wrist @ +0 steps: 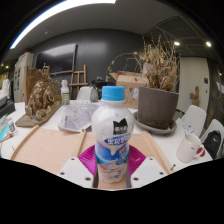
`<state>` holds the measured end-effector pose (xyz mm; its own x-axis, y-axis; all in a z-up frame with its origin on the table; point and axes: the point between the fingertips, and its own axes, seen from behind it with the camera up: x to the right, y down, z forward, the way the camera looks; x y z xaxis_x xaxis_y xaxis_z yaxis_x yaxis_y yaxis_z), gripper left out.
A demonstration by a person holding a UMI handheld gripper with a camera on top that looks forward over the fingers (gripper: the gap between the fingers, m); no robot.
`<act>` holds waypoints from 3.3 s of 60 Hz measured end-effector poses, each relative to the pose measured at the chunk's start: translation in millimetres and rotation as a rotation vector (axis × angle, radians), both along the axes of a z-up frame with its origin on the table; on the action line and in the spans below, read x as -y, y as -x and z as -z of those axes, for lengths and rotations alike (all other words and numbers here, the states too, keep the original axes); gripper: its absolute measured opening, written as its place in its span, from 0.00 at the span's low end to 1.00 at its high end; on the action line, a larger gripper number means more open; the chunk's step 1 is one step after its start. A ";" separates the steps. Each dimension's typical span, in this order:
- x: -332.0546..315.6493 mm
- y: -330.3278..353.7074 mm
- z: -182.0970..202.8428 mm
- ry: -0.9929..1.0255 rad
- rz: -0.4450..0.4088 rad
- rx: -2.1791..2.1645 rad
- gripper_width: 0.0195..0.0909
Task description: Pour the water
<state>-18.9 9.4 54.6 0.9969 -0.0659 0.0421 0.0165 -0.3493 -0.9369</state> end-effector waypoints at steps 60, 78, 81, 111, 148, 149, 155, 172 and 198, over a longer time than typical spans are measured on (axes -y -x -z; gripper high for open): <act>-15.7 -162.6 -106.2 -0.080 0.238 -2.069 0.23; -17.1 -156.5 -145.2 0.006 0.077 -1.791 0.23; -17.4 -164.0 -158.8 -0.005 0.041 -1.648 0.22; 3.5 -397.6 -142.2 -0.107 0.084 -0.094 0.23; 29.0 -427.2 6.4 0.037 0.118 -0.038 0.45; 29.0 -428.0 8.3 0.046 0.123 -0.038 0.49; 37.3 -429.7 6.6 0.090 0.151 -0.048 0.93; 100.4 -400.5 -59.1 0.137 0.198 -0.041 0.92; 277.8 -281.7 -165.9 0.159 0.165 0.082 0.93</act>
<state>262.8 -268.4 220.5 0.9660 -0.2141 0.1450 0.0204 -0.4961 -0.8680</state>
